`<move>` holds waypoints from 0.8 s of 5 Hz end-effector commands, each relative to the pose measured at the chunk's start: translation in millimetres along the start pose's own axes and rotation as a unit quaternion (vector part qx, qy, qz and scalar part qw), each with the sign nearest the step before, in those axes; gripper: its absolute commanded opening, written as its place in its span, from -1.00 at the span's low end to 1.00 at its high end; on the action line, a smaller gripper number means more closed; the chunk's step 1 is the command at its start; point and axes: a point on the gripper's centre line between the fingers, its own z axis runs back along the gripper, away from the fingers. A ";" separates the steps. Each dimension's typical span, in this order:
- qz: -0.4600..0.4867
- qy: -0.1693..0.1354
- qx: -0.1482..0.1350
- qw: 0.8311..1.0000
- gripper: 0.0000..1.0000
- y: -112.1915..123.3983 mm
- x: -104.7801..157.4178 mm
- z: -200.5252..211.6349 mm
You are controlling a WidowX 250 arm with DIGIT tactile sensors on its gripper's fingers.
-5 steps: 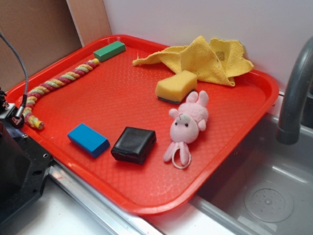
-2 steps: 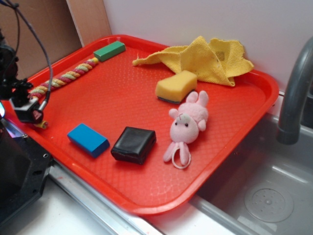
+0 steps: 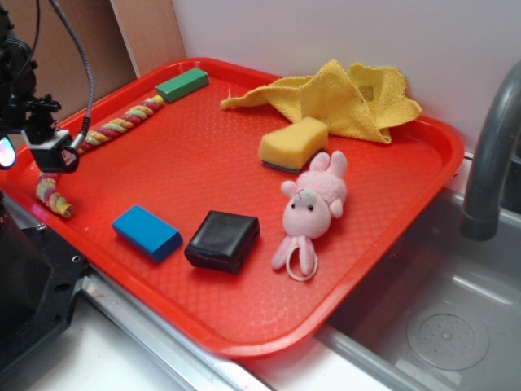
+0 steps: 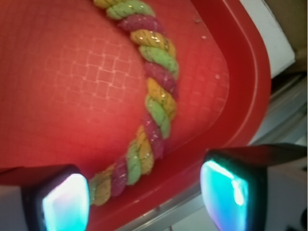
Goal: Grab the multicolored rope.
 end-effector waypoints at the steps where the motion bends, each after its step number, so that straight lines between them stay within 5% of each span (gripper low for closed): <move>1: 0.014 -0.013 0.010 1.000 1.00 24.1 33.0 -18.2; 4: 0.003 -0.009 0.009 1.000 1.00 11.3 38.3 -43.3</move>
